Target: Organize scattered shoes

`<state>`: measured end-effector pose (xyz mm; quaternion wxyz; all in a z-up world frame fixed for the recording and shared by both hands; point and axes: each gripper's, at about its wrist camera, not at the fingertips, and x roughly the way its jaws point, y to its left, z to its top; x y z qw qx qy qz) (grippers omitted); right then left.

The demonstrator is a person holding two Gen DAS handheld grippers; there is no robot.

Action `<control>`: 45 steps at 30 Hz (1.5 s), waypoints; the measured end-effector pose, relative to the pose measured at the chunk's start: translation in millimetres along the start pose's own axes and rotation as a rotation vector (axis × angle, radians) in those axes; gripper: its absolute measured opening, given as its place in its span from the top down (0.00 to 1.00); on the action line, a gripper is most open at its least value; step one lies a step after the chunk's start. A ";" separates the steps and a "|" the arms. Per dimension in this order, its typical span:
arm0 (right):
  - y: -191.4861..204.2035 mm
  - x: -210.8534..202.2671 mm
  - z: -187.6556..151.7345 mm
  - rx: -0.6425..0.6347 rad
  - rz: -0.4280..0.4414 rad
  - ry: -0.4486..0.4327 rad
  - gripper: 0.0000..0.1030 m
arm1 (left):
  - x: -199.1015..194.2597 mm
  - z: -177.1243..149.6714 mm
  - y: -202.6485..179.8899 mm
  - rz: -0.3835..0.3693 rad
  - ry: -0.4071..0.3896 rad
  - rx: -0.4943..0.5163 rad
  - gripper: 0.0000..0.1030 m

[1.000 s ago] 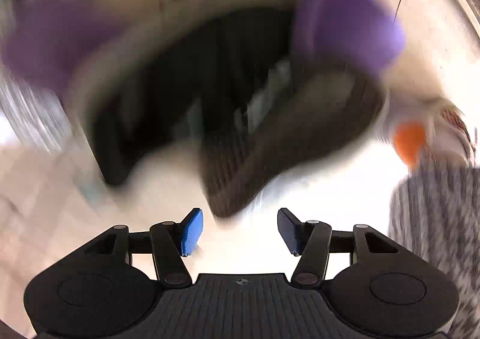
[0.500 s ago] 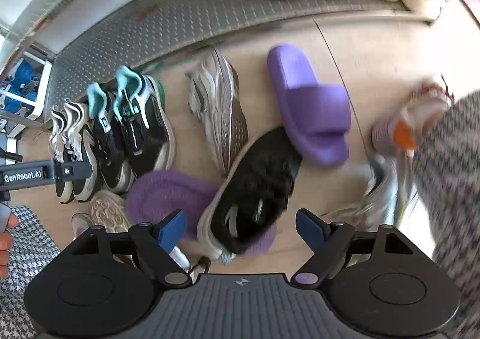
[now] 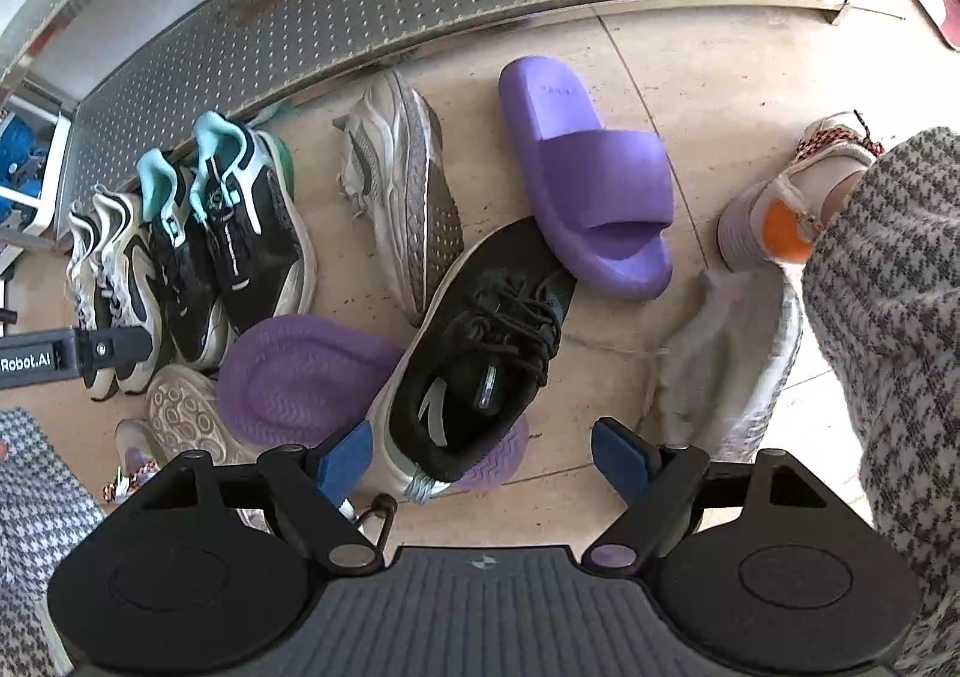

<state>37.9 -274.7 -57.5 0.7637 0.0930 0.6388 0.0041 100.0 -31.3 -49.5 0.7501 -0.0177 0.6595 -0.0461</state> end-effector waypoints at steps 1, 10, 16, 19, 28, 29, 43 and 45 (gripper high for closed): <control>-0.8 0.0 0.6 0.003 0.001 -0.006 0.22 | -0.3 -0.1 0.5 0.000 0.000 -0.002 0.13; -0.4 12.8 11.1 -0.012 -0.020 0.000 0.22 | 10.2 1.8 4.0 0.030 0.029 -0.007 0.13; -3.8 27.4 38.9 -0.019 -0.072 -0.030 0.22 | 19.9 5.3 14.6 0.058 0.047 -0.041 0.12; -11.9 38.0 51.3 0.036 -0.056 0.000 0.22 | 27.7 7.5 21.7 0.068 0.061 -0.062 0.12; 49.6 100.7 61.4 -0.254 0.070 0.118 0.62 | 48.0 14.6 43.3 0.076 0.103 -0.153 0.12; 56.7 109.2 57.6 -0.298 0.060 0.132 0.62 | 47.5 14.9 46.6 0.070 0.104 -0.167 0.12; 4.7 89.3 34.8 -0.237 -0.187 0.242 0.38 | 41.1 22.8 32.6 -0.008 0.090 -0.120 0.12; 0.7 54.8 46.5 -0.149 -0.059 0.121 0.37 | 35.5 22.5 20.0 -0.048 0.077 -0.067 0.12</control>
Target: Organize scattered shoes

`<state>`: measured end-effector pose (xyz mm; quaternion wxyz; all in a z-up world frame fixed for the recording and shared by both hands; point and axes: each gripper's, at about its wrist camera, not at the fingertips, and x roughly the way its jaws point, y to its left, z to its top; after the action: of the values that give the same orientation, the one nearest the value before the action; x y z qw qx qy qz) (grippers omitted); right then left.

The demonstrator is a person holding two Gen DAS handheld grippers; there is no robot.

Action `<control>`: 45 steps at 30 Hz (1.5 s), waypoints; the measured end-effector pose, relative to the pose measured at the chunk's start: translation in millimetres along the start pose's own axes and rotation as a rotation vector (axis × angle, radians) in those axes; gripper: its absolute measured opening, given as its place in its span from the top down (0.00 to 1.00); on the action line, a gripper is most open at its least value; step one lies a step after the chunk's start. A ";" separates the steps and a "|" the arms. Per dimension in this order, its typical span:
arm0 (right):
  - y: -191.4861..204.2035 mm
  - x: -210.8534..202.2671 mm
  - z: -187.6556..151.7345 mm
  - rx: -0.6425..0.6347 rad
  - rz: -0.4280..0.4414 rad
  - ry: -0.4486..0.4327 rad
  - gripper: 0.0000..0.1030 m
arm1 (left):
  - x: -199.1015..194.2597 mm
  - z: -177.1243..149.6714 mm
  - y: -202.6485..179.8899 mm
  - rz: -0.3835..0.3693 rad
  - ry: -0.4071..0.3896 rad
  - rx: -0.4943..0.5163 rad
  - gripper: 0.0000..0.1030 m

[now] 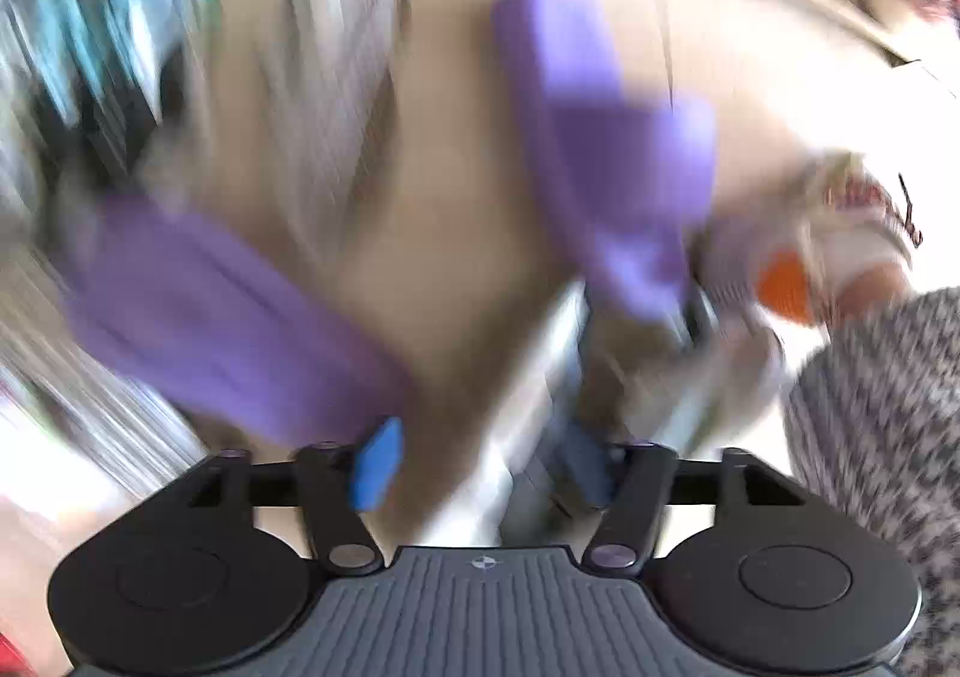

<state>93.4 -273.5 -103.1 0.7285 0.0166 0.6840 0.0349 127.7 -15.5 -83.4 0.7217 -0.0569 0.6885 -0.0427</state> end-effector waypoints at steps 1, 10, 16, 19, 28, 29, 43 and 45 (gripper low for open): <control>-5.6 -20.8 2.8 0.040 0.067 -0.060 0.35 | -1.4 -1.4 -5.2 -0.016 0.000 0.030 0.12; -68.8 -56.1 -8.2 0.104 0.010 -0.226 0.23 | -3.4 -13.6 -2.9 -0.015 0.009 0.116 0.12; -97.7 -19.2 1.1 0.297 -0.006 -0.132 0.29 | 10.1 -15.6 33.7 0.068 0.056 -0.025 0.12; -83.7 -20.3 2.1 0.247 0.003 -0.166 0.25 | 13.0 -10.6 32.4 0.055 0.049 -0.064 0.12; -59.0 -9.6 14.8 0.283 0.227 -0.139 0.24 | 43.2 16.0 2.5 -0.160 0.022 -0.143 0.14; -57.9 -9.6 17.9 0.290 0.229 -0.141 0.23 | 49.1 21.3 -0.2 -0.191 0.020 -0.168 0.14; -40.1 -52.7 93.6 0.077 0.231 -0.232 0.19 | 143.0 93.5 -64.8 -0.205 0.055 -0.321 0.12; -41.2 -64.0 93.6 0.070 0.237 -0.267 0.19 | 156.1 98.6 -79.4 -0.176 0.063 -0.280 0.12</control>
<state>184.0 -317.1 -36.4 0.8026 0.1270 0.5752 0.0944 235.0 -113.7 -222.2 0.6784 -0.2159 0.7022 -0.0111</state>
